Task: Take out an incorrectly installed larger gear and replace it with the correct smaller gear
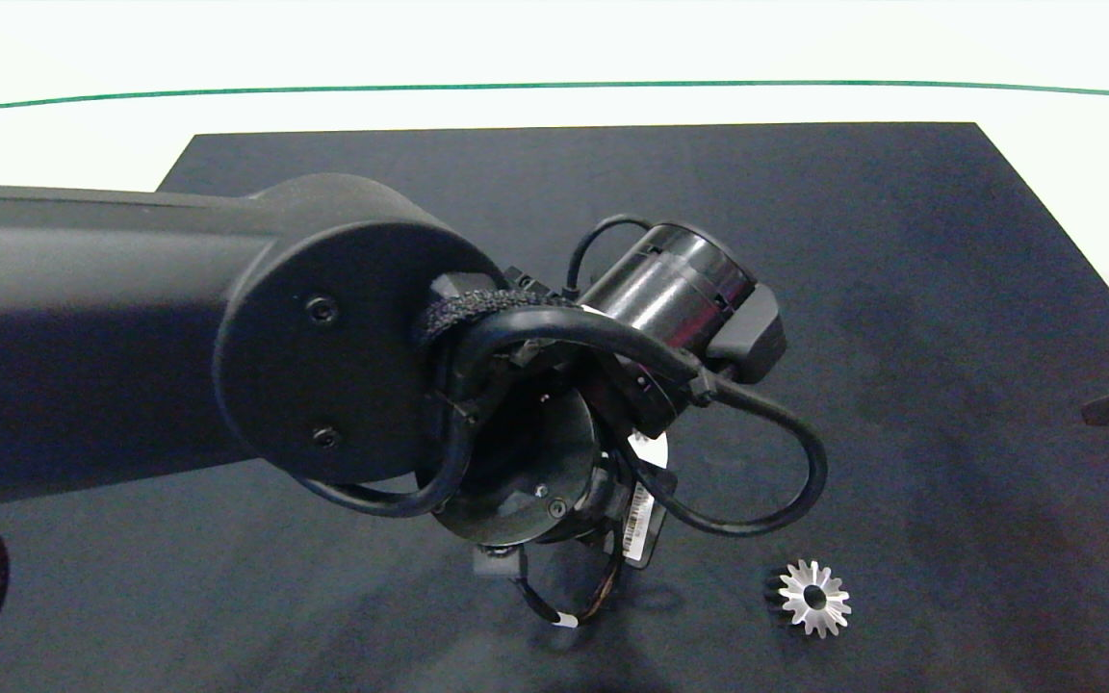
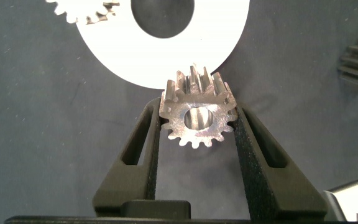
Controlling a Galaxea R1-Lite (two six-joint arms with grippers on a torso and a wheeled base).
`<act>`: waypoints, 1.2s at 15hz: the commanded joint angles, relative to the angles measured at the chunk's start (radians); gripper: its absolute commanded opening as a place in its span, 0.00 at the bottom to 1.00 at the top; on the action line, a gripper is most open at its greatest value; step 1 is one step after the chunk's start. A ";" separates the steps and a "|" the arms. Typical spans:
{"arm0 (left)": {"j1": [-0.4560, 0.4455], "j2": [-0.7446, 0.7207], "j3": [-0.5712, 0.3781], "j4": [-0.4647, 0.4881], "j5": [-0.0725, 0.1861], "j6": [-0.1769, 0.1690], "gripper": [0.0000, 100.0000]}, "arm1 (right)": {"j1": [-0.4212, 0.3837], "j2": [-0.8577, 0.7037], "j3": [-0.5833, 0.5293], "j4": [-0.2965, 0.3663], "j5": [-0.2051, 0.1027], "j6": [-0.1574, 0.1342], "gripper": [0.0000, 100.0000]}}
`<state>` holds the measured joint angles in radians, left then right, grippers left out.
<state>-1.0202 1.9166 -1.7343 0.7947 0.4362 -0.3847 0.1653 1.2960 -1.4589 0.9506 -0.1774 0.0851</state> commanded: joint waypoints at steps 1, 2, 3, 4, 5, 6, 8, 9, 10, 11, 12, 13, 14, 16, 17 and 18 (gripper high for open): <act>0.002 0.032 -0.004 0.005 0.003 0.006 0.13 | -0.004 0.002 0.000 0.003 0.006 0.001 1.00; 0.002 0.036 -0.005 0.005 0.003 0.006 0.13 | -0.004 0.003 0.000 0.003 0.009 0.001 1.00; 0.002 0.036 -0.005 0.005 0.003 0.006 0.13 | -0.006 0.003 0.000 0.003 0.009 0.001 1.00; 0.002 0.036 -0.005 0.005 0.003 0.006 0.13 | -0.006 0.003 0.002 0.003 0.009 -0.001 1.00; 0.002 0.038 -0.007 0.005 0.003 0.007 0.13 | -0.006 0.003 0.002 0.003 0.009 -0.001 1.00; 0.002 0.047 -0.007 0.003 0.003 0.007 0.13 | -0.006 0.003 0.002 0.003 0.009 -0.001 1.00; 0.002 0.055 -0.010 0.000 0.004 0.021 0.13 | -0.013 0.003 0.000 0.003 0.010 -0.001 1.00; 0.002 0.061 -0.013 0.000 0.006 0.027 0.13 | -0.015 0.005 0.002 0.003 0.013 -0.001 1.00; 0.003 0.064 -0.019 0.000 0.006 0.029 0.13 | -0.015 0.005 0.000 0.003 0.019 -0.002 1.00; 0.003 0.065 -0.021 0.000 0.006 0.029 0.13 | -0.015 0.005 0.000 0.003 0.021 -0.002 1.00; 0.006 0.070 -0.027 0.000 0.006 0.036 0.13 | -0.015 0.005 0.002 0.003 0.021 -0.002 1.00; 0.008 0.071 -0.028 0.000 0.012 0.036 0.13 | -0.015 0.005 0.002 0.002 0.021 -0.002 1.00; 0.009 0.081 -0.030 0.000 0.039 0.043 0.13 | -0.015 0.006 0.002 0.002 0.021 -0.002 1.00; 0.009 0.090 -0.033 0.000 0.076 0.050 0.13 | -0.015 0.006 0.002 0.002 0.023 -0.002 1.00; 0.009 0.090 -0.031 0.000 0.076 0.050 0.13 | -0.015 0.006 0.002 0.002 0.023 -0.002 1.00; 0.008 0.090 -0.031 0.001 0.076 0.049 0.13 | -0.015 0.006 0.002 0.002 0.024 -0.002 1.00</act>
<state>-1.0111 2.0028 -1.7655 0.7909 0.5085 -0.3328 0.1496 1.3002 -1.4570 0.9472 -0.1528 0.0821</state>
